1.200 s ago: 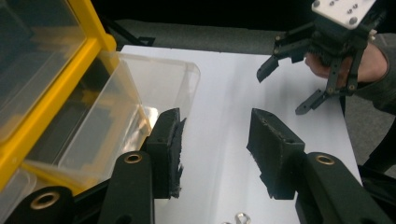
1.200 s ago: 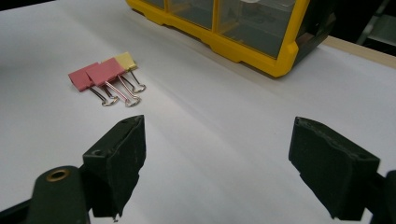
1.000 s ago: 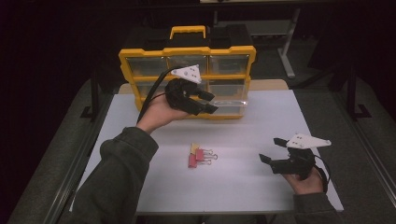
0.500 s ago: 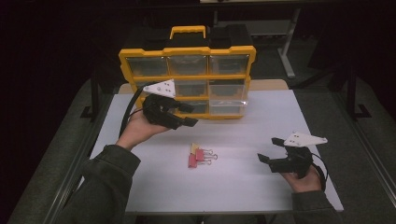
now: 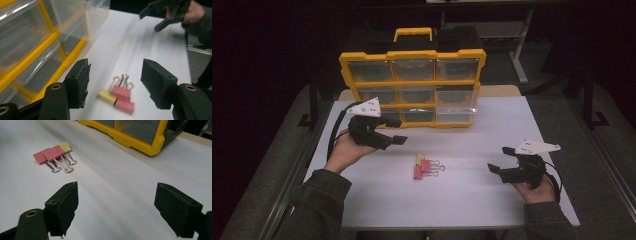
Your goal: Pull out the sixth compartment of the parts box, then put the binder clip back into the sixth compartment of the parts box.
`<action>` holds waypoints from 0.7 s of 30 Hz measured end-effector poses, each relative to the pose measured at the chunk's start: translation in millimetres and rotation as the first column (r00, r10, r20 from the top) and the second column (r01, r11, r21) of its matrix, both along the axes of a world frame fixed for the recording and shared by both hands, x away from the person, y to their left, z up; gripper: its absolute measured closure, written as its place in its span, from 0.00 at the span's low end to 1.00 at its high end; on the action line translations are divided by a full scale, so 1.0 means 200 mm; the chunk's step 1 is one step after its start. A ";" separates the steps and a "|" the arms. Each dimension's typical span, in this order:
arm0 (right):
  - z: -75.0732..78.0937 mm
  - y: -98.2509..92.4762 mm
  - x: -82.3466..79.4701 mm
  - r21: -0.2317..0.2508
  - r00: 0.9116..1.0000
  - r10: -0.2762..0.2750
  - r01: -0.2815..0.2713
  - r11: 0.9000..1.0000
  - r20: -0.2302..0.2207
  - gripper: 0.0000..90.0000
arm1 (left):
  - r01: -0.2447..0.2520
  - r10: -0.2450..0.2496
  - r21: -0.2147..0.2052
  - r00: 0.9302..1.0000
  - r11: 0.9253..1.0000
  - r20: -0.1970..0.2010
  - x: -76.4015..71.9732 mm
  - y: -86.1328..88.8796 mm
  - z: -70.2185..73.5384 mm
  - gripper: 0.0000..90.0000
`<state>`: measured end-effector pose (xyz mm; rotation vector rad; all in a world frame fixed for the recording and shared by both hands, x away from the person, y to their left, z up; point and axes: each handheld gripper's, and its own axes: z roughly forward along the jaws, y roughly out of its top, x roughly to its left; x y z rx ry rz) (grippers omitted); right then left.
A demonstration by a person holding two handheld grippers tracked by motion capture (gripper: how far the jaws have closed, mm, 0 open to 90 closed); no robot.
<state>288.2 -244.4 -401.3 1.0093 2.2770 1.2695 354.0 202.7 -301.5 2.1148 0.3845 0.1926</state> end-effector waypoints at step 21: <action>0.00 0.03 0.00 0.003 1.000 0.019 -0.019 1.000 -0.016 0.21 | -0.169 0.169 -0.024 0.986 0.985 -0.001 -0.20 0.23 -0.21 0.38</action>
